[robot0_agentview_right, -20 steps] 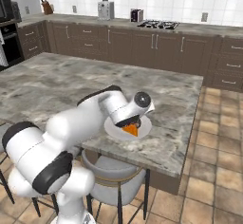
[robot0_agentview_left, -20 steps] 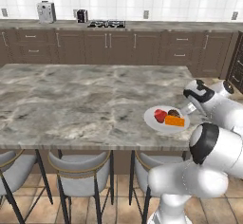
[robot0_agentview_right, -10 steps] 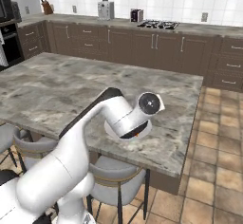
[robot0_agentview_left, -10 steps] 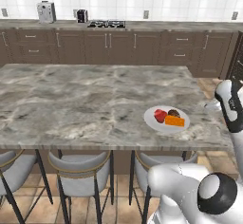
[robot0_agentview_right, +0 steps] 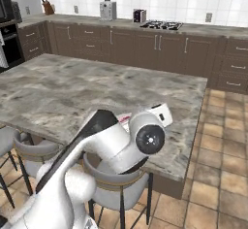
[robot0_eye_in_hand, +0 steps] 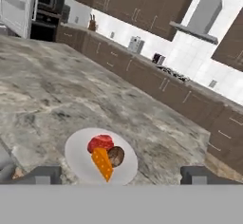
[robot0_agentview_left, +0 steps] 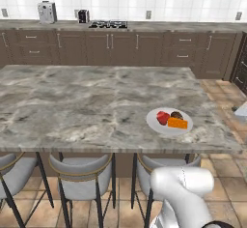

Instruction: Take the cheese, steak, and potato from the fridge and place them on the plate on the dining counter to create an appetizer plate.

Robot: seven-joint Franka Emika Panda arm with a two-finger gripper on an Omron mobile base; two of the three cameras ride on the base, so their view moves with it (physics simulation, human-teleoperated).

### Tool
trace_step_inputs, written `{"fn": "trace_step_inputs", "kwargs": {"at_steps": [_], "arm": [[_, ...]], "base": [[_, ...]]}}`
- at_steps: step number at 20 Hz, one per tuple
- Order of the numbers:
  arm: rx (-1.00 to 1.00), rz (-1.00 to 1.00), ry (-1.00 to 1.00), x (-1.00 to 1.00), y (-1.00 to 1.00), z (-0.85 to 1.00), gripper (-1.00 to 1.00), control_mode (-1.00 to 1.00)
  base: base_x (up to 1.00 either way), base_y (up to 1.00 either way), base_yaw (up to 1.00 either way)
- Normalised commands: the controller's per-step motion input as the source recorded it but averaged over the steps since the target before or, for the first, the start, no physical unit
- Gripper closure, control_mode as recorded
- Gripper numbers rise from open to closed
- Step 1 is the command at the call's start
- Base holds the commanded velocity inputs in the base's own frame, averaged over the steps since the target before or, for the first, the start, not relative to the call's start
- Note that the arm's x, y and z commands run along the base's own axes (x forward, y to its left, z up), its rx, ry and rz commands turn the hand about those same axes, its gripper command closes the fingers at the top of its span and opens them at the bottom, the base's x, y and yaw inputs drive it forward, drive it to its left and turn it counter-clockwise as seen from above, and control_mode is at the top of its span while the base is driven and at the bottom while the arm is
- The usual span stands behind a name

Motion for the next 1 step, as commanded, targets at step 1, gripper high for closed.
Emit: {"fn": "trace_step_inputs", "kwargs": {"at_steps": [1], "arm": [[0.00,0.00,-0.17,-0.89,-0.14,0.59,-1.00,-1.00]], "base": [[0.00,0.00,0.00]]}}
